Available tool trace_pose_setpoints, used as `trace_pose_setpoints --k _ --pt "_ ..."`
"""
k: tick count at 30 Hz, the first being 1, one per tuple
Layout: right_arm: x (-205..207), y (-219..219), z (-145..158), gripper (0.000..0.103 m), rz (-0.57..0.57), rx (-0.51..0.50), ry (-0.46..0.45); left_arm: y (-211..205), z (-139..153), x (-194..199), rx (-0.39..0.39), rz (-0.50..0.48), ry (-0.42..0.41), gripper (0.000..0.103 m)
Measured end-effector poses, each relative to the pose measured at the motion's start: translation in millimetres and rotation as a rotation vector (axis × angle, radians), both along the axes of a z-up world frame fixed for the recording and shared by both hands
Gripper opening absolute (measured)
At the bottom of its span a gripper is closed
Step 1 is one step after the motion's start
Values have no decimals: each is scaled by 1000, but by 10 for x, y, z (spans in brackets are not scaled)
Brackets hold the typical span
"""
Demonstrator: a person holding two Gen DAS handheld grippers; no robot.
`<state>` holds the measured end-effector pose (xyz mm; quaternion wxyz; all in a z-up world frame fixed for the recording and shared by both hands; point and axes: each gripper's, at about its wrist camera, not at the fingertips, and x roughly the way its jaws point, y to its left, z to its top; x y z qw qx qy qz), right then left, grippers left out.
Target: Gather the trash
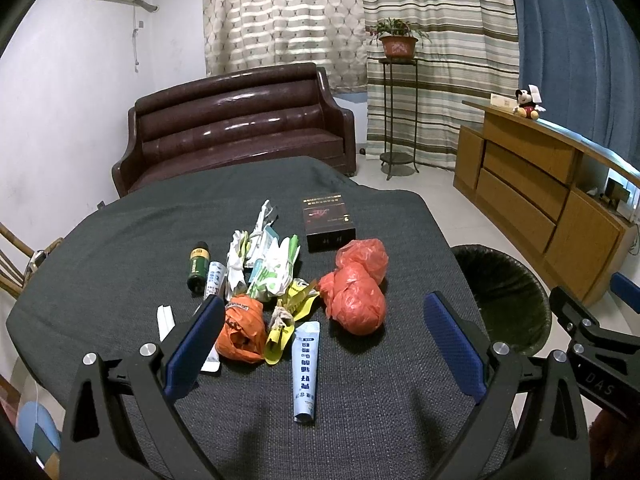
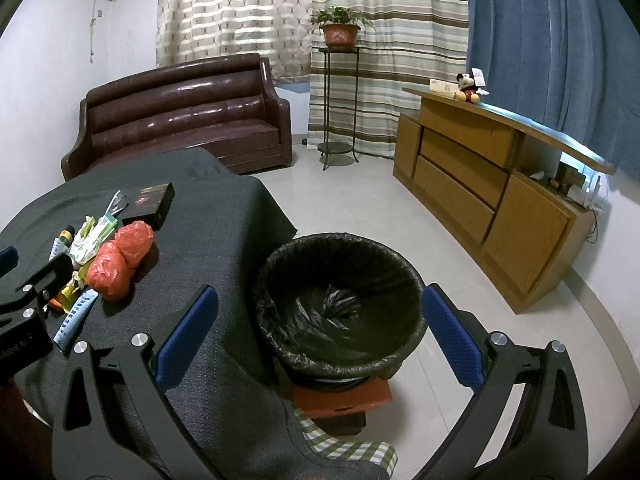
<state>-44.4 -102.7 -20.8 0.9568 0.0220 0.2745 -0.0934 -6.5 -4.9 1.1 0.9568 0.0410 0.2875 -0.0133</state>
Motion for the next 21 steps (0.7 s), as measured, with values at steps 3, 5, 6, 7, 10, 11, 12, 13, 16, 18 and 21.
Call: trace_pose_setpoints --k 3,5,6,7,10,11,12,13,16,18,21 --pt "3 1 -1 99 0 0 0 -11 -3 -17 0 0 1 97" --pt "2 2 -1 99 1 1 1 -5 -5 -8 0 0 1 97" --pt "3 4 -1 99 0 1 2 -3 -6 -4 -1 0 1 97" --pt "3 4 0 99 0 1 2 -3 -6 -3 -1 0 1 97" --pt "3 7 1 99 0 1 2 -9 -5 -12 0 -1 2 97" --pt "1 8 2 99 0 1 2 -4 -5 -6 -1 0 2 97" --pt "3 9 1 99 1 1 2 -3 -4 -4 -1 0 2 97" --pt "2 9 0 99 1 1 3 -7 -4 -10 -1 0 2 97" --pt "4 11 0 99 1 1 3 -1 -4 0 -2 0 3 97" --pt "3 13 0 99 0 1 4 -2 -3 0 -1 0 3 97" --pt "5 15 -2 99 0 1 4 -2 -3 -2 -2 1 4 97"
